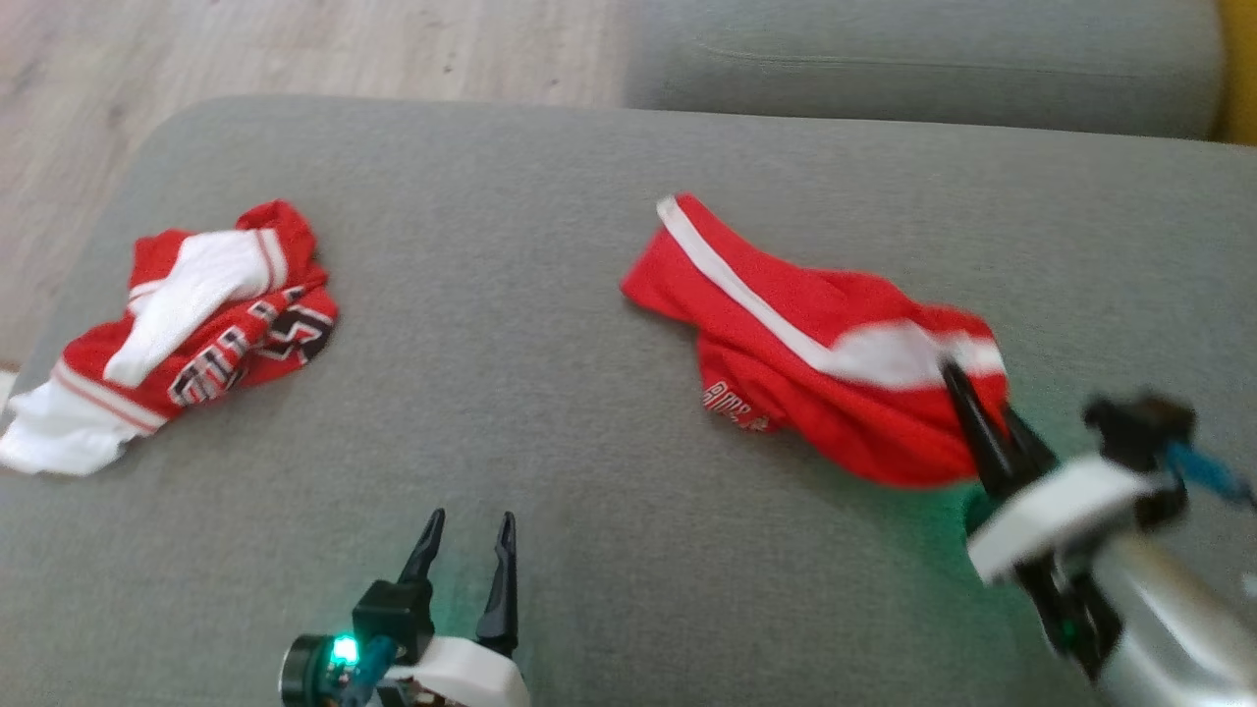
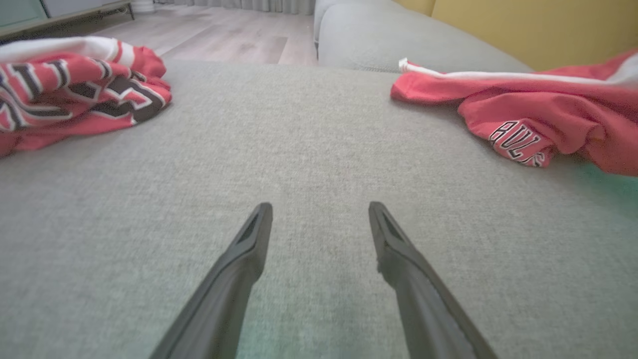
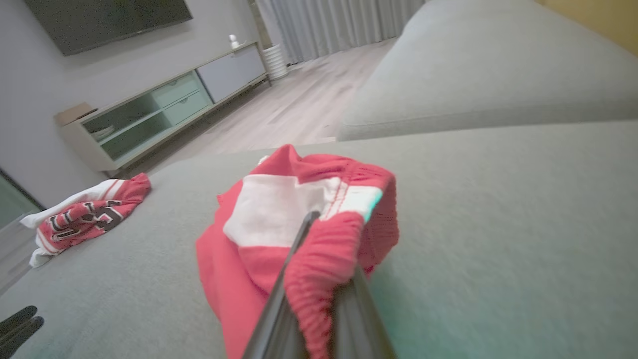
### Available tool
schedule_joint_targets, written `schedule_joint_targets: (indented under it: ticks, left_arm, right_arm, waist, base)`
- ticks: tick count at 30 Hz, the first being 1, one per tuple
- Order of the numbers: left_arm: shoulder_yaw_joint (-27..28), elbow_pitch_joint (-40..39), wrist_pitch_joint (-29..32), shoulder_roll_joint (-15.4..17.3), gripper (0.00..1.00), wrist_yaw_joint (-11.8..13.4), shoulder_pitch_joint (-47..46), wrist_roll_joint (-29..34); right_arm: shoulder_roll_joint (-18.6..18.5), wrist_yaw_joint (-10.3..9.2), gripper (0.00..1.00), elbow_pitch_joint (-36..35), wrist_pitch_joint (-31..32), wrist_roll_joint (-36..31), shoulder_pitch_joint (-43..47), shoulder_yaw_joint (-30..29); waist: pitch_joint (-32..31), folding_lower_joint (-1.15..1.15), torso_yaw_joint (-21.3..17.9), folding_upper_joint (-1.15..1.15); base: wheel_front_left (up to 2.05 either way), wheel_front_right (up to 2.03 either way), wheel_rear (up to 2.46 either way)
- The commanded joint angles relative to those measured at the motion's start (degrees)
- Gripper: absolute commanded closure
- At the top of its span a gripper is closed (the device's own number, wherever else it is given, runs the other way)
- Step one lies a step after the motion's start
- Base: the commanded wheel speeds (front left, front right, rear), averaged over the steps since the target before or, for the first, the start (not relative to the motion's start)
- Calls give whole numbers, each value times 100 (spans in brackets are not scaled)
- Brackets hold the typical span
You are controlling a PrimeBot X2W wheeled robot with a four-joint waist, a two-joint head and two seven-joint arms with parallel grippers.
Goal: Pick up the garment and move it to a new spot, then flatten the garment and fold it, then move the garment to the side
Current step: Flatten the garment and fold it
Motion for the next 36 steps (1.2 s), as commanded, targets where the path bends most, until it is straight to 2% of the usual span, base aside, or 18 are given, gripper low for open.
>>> schedule_joint_targets:
  ticks: [1,2,3,4,5,6,9,14,18,19,21,24,28,31,36]
  left_arm:
    - [240,-111,-32,12,0,-11,-50,56]
    - [265,-111,-32,12,0,-8,-42,72]
    - [292,-107,-32,12,0,-6,-30,81]
    - [316,-98,-32,12,0,-13,-14,94]
    - [337,-89,-32,12,0,-21,-1,107]
    - [358,-80,-32,12,0,-29,11,118]
    - [391,-65,-32,12,0,-42,27,138]
    - [438,-60,-32,12,0,-48,33,172]
    - [467,-97,-32,12,0,-43,-45,172]
    - [466,-123,-32,12,0,-65,-149,190]
    - [462,-164,-32,12,0,-97,-318,193]
    - [418,-214,-32,12,0,-163,-770,203]
    - [263,-102,-32,11,0,-236,-1669,127]
    - [8,211,-32,11,0,-327,-2424,-34]
    - [-477,1017,-16,11,0,-484,-3465,-715]
  right_arm:
    - [-22,22,100,-159,-37,-33,13,-167]
    - [15,22,100,-136,-37,-86,190,-257]
    - [60,22,89,-95,-37,-138,341,-379]
    - [128,22,69,-34,-37,-176,463,-546]
    - [191,22,9,38,-37,-245,558,-707]
    - [251,22,0,126,-38,-359,627,-860]
    - [376,22,0,282,-38,-661,702,-1150]
    - [703,22,0,559,-38,-1793,740,-1958]
    - [1014,22,0,365,-38,-2808,785,-2631]
    - [1198,22,0,172,-38,-3202,832,-2915]
    - [1392,22,0,15,-38,-3483,877,-3141]
    - [1600,22,0,-151,-38,-3720,906,-3247]
    - [1684,22,0,-345,-38,-3775,810,-3184]
    - [1666,22,0,-481,-38,-3731,658,-3057]
    - [1638,22,0,-687,-38,-3611,411,-2886]
  waist:
    - [-58,0,-138,0]
    - [-76,0,-189,0]
    - [-97,0,-232,0]
    - [-120,0,-275,0]
    - [-136,0,-308,0]
    - [-157,0,-343,0]
    - [-190,0,-394,0]
    - [-222,0,-456,0]
    - [-184,0,-502,0]
    - [-149,0,-537,0]
    - [-82,0,-588,0]
    - [77,0,-678,0]
    - [433,0,-891,0]
    - [723,0,-1104,0]
    - [1114,0,-1488,0]
  base:
    - [0,0,0]
    - [0,0,0]
    - [0,0,0]
    - [0,0,0]
    - [0,0,0]
    - [0,0,0]
    - [0,0,0]
    - [0,0,0]
    - [0,0,0]
    - [0,0,0]
    - [0,0,0]
    - [0,0,0]
    - [0,0,0]
    - [0,0,0]
    - [0,0,0]
